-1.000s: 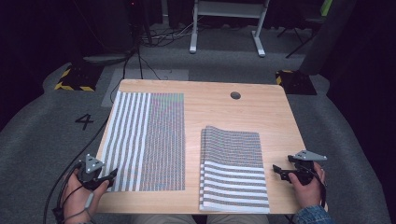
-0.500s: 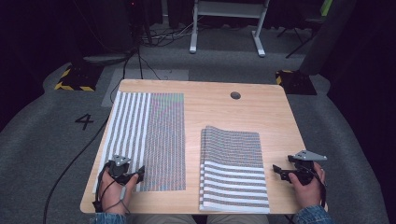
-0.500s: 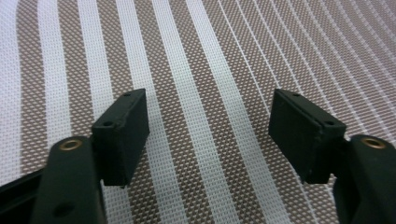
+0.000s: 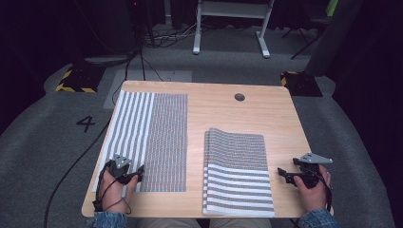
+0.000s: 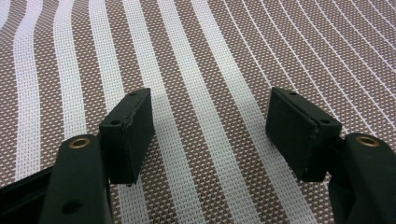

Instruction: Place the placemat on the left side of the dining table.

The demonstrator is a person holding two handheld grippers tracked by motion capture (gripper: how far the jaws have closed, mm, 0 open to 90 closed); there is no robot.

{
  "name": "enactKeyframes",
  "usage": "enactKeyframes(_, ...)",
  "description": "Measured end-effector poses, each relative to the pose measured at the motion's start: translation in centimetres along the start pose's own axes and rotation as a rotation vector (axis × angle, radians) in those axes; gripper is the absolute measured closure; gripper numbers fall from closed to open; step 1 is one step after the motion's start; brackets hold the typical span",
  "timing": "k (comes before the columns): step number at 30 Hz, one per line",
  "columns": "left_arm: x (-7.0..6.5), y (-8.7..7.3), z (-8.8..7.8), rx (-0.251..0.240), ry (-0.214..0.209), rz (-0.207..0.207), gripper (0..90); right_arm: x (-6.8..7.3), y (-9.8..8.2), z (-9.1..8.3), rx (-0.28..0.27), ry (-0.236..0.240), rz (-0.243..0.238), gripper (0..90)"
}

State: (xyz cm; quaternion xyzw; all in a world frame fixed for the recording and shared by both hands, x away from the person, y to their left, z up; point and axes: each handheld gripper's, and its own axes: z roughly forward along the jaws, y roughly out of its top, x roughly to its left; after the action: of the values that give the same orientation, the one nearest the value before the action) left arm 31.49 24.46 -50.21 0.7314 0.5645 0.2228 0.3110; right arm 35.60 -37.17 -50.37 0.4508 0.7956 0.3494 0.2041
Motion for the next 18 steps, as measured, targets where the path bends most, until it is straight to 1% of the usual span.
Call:
enactKeyframes(4, 0.7, 0.3, 0.3, -0.004, -0.01, 0.001, 32.4, 0.0, 0.0, 0.0, 0.0, 0.0, 0.0, 15.2)
enactKeyframes(5, 0.9, 0.3, 0.4, 0.001, -0.017, 0.01, 32.4, 0.0, 0.0, 0.0, 0.0, 0.0, 0.0, 15.2)
enactKeyframes(7, 1.0, 0.4, 0.4, -0.003, -0.016, 0.013, 32.4, 0.0, 0.0, 0.0, 0.0, 0.0, 0.0, 15.2)
enactKeyframes(10, 0.9, 0.5, 0.4, 0.001, -0.009, 0.016, 32.5, 0.0, 0.0, 0.0, 0.0, -0.001, 0.0, 15.2)
enactKeyframes(12, 0.6, 0.5, 0.3, 0.003, 0.007, 0.016, 32.9, 0.0, 0.0, 0.0, 0.0, -0.001, -0.001, 15.2)
enactKeyframes(14, 0.1, 0.8, 0.0, 0.004, 0.012, 0.021, 33.6, 0.0, 0.0, 0.0, 0.0, -0.001, 0.0, 15.2)
enactKeyframes(15, -0.3, 0.9, -0.2, -0.006, 0.014, 0.026, 32.8, 0.0, 0.0, 0.0, 0.0, -0.001, 0.0, 15.2)
enactKeyframes(16, -1.1, 1.1, -0.5, -0.018, 0.021, 0.043, 32.3, 0.0, 0.0, 0.0, 0.0, 0.0, 0.0, 15.2)
enactKeyframes(18, -2.3, 1.3, -0.8, -0.039, 0.011, 0.066, 31.4, 0.0, 0.0, 0.0, 0.0, 0.0, -0.001, 15.2)
